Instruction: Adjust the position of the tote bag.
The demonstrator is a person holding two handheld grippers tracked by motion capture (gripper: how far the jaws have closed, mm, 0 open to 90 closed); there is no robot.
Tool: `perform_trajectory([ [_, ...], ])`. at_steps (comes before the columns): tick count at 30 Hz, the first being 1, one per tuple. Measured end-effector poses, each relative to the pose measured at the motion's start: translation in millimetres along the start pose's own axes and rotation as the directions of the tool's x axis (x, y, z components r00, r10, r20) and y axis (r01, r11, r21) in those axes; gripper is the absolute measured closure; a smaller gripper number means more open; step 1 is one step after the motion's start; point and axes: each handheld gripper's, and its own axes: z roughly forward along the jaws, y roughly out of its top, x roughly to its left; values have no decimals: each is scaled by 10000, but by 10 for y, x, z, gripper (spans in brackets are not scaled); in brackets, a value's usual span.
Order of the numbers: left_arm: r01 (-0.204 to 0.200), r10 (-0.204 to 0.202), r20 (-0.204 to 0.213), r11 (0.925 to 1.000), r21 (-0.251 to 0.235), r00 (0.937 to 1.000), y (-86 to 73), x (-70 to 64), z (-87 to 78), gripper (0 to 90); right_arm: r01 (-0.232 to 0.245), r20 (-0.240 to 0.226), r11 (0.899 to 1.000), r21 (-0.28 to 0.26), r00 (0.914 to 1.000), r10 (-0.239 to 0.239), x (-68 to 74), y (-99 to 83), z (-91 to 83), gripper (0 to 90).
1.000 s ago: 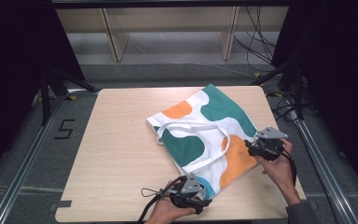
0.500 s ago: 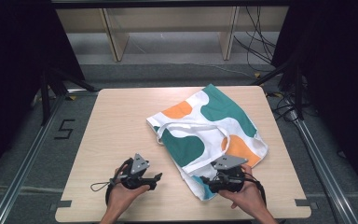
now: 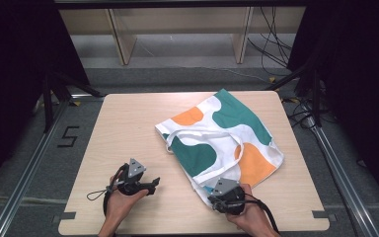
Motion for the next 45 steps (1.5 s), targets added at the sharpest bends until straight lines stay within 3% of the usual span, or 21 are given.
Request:
perform_trajectory([
  [2,17,-16,-24,9999,159,10000,-5,8,-4,242,-270,22,9996,102,9996,270,-3,-31,-35,791],
  [3,104,-105,-183,9999,-62,9998,-4,9,0,239,57,281,9997,248,9996,-64,-64,-122,-108,838],
  [4,-120,123,-201,9998,148,9997,0,27,-13,238,236,362,9993,286,9990,-246,-83,-158,-140,847],
  [7,-45,57,-503,9997,236,9987,-10,20,9,236,375,395,9985,403,9985,-391,-104,-296,-280,867],
  [10,-21,31,-652,9999,155,9979,-4,43,15,236,-163,550,9992,376,9984,142,-163,-449,-426,871],
  [12,134,-130,-728,9999,59,9973,-3,41,27,237,-163,656,9995,275,9977,144,-235,-559,-523,871],
  [14,-21,28,-841,10000,84,9965,6,54,26,237,-256,747,9993,262,9969,236,-254,-597,-557,871],
  [15,115,-116,-850,9999,-9,9963,17,54,45,238,-695,1123,9973,252,9915,662,-307,-726,-650,871],
  [20,-54,49,-770,10000,-57,9970,80,13,138,245,-1001,1597,9947,253,9826,949,-449,-913,-777,864],
  [21,-322,316,-675,9995,-73,9972,119,-23,182,258,-1169,1823,9929,194,9769,1115,-522,-996,-817,848],
  [24,-355,345,-518,9992,-191,9981,165,-68,256,287,-1323,2006,9910,185,9715,1260,-583,-1059,-837,812],
  [27,-948,945,-750,9955,-3,9927,248,-103,395,305,-1512,2062,9884,135,9677,1452,-596,-1072,-852,789],
  [32,-734,714,-628,9969,-300,9955,338,-102,559,363,-1486,2209,9886,243,9652,1397,-591,-1071,-838,744],
  [34,-1240,1224,-750,9921,-170,9896,375,-102,601,373,-1485,2274,9887,216,9637,1397,-594,-1074,-834,718],
  [36,-1209,1192,-662,9924,-217,9907,405,-107,672,389,-1665,2309,9857,252,9603,1563,-607,-1084,-829,674],
  [38,-1052,1038,-224,9916,-750,9943,449,-93,760,457,-1763,2356,9841,196,9574,1668,-614,-1085,-825,648],
  [41,-1140,1150,91,9908,-723,9933,459,-84,792,647,-1725,2260,9834,559,9616,1559,-605,-1102,-779,608],
  [42,-1579,1564,-246,9842,-802,9874,465,-91,800,647,-1725,2260,9834,559,9616,1559,-605,-1102,-779,608],
  [43,-2017,2000,-338,9778,-574,9792,483,-89,773,730,-1764,2166,9804,880,9640,1540,-585,-1118,-727,614],
  [44,-2017,2000,-338,9778,-574,9792,483,-89,773,753,-1764,2166,9804,880,9640,1540,-585,-1118,-727,614],
  [45,-2310,2290,-371,9708,-645,9727,495,-73,715,781,-1541,2179,9838,910,9671,1313,-594,-1117,-733,644],
])
